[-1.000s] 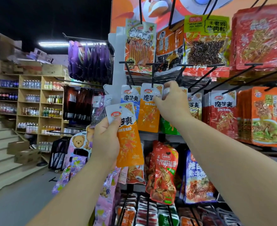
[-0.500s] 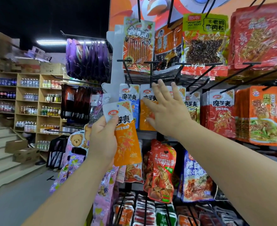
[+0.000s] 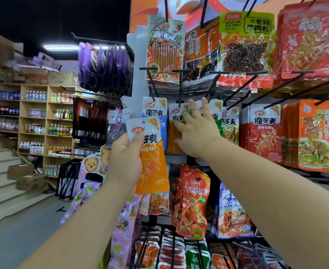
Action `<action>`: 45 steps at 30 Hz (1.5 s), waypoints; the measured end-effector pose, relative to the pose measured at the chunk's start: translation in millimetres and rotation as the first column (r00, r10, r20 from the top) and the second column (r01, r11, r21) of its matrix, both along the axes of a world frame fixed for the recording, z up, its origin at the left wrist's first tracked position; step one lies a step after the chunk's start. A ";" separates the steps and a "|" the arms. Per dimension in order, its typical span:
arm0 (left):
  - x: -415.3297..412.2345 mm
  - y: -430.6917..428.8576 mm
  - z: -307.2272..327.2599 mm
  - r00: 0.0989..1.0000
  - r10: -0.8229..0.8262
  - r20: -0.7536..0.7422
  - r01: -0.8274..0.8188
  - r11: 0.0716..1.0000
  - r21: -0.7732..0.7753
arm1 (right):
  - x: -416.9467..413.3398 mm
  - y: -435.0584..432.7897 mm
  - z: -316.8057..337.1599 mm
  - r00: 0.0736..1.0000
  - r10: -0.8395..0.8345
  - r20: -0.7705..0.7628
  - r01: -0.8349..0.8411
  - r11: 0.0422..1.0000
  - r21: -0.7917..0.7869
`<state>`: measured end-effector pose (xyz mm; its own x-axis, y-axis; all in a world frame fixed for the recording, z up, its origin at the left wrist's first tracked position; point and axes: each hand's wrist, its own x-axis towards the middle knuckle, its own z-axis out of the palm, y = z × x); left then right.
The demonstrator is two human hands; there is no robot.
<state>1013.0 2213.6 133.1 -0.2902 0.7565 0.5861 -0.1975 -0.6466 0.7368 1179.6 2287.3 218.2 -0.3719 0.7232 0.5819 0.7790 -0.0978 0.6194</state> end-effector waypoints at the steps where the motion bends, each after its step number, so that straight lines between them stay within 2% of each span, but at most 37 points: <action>1: -0.2 -0.7 0.7 1.000 0.002 -0.011 -0.002 1.000 -0.004 | -0.3 -3.1 -0.2 1.000 0.022 -0.009 -0.022 1.000 -0.004; 3: 0.0 -3.2 2.6 0.999 -0.001 -0.040 0.000 1.000 -0.017 | -1.4 -11.6 -0.4 0.982 0.176 -0.072 -0.173 0.984 0.042; 4: -0.1 -4.1 4.2 0.999 -0.002 -0.051 0.001 1.000 -0.019 | -1.5 -16.6 -1.2 0.936 0.318 -0.154 -0.305 0.947 0.102; 5: 0.2 -5.2 6.1 0.998 0.000 -0.068 -0.001 1.000 -0.015 | -2.0 -22.8 -1.3 0.834 0.481 -0.269 -0.449 0.876 0.176; 6: 0.6 -6.0 8.3 0.995 0.007 -0.095 -0.007 1.000 -0.004 | -3.0 -30.0 -0.8 0.654 0.609 -0.449 -0.572 0.787 0.234; 7: 1.2 -5.6 10.7 0.991 0.019 -0.131 -0.017 1.000 0.016 | -4.2 -37.3 -0.8 0.422 0.640 -0.642 -0.670 0.697 0.254; 8: 2.3 -5.4 13.3 0.986 0.031 -0.164 -0.025 0.999 0.038 | -4.9 -43.6 -0.7 0.210 0.588 -0.781 -0.731 0.625 0.274; 9: 4.1 -4.7 15.8 0.981 0.043 -0.191 -0.032 0.998 0.061 | -6.0 -50.0 -0.4 0.093 0.516 -0.852 -0.760 0.589 0.273; 10: 5.6 -5.0 18.0 0.974 0.053 -0.220 -0.037 0.996 0.076 | -7.0 -54.4 -1.3 0.071 0.482 -0.873 -0.777 0.576 0.255; 12: 8.6 -5.4 20.4 0.955 0.086 -0.282 -0.067 0.995 0.075 | -9.8 -60.1 -6.0 0.101 0.476 -0.874 -0.789 0.573 0.221; 13: 9.0 -4.9 20.1 0.947 0.091 -0.307 -0.075 0.995 0.063 | -10.2 -59.8 -7.3 0.076 0.463 -0.883 -0.786 0.572 0.232; 16: 7.9 -6.2 17.4 0.920 0.044 -0.390 -0.046 0.999 0.005 | -4.9 -51.4 -3.6 -0.097 0.394 -0.914 -0.756 0.568 0.325; 18: 4.5 -5.2 16.4 0.916 0.053 -0.398 -0.054 0.998 0.008 | -0.2 -47.1 4.6 -0.181 0.391 -0.902 -0.712 0.581 0.395; 21: 0.3 -3.7 16.6 0.917 0.055 -0.396 -0.053 0.998 0.016 | 3.4 -46.1 19.6 -0.215 0.464 -0.860 -0.663 0.577 0.477; 27: -3.4 -1.1 10.8 0.885 0.070 -0.461 -0.061 0.998 0.033 | 3.9 -47.1 33.2 -0.172 0.521 -0.836 -0.616 0.606 0.504; 36: 1.6 -1.2 9.3 0.797 0.141 -0.588 -0.103 0.990 0.097 | -6.0 -34.4 44.7 -0.240 0.510 -0.826 -0.561 0.621 0.547; 40: 3.5 2.1 7.9 0.801 0.150 -0.580 -0.109 0.988 0.106 | -5.8 -29.7 43.6 -0.195 0.532 -0.824 -0.536 0.645 0.544; 45: 2.5 7.6 6.5 0.788 0.165 -0.593 -0.128 0.986 0.104 | -9.6 -31.4 44.7 -0.216 0.560 -0.800 -0.514 0.631 0.581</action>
<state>1015.5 2221.2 139.6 0.0270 0.6946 0.7189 0.3706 -0.6748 0.6381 1170.0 2255.9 262.9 0.1915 0.5605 0.8057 0.3965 0.7068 -0.5859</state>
